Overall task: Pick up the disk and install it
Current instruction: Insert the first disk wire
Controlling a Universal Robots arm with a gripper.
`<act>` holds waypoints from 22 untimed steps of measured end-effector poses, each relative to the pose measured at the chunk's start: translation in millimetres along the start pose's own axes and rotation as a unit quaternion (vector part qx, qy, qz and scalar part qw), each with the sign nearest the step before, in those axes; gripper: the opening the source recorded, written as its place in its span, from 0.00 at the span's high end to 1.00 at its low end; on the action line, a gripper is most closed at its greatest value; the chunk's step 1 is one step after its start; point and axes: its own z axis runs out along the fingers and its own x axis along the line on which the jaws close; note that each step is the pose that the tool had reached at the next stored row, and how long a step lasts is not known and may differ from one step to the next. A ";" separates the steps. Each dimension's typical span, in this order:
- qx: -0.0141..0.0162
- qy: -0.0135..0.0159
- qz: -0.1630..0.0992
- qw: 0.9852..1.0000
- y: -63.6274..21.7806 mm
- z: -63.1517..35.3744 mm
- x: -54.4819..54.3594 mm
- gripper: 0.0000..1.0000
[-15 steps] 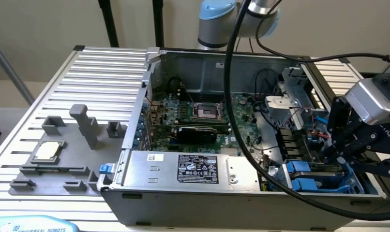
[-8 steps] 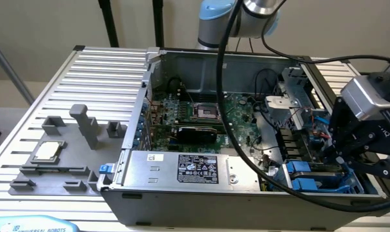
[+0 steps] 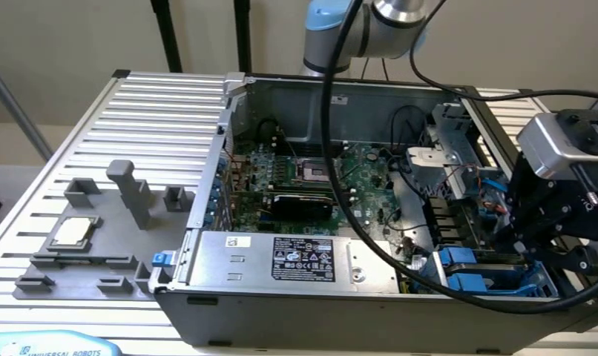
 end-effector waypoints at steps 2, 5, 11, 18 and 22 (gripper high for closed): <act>0.000 0.003 0.007 1.000 0.1 -0.1 0.0 0.84; -0.004 0.008 0.013 1.000 0.0 -0.1 0.0 0.84; -0.007 0.023 0.017 1.000 0.0 0.4 -4.9 0.84; -0.007 0.038 0.018 0.999 -0.7 1.8 -10.5 0.84; -0.007 0.038 0.018 0.999 -0.7 1.9 -11.0 0.84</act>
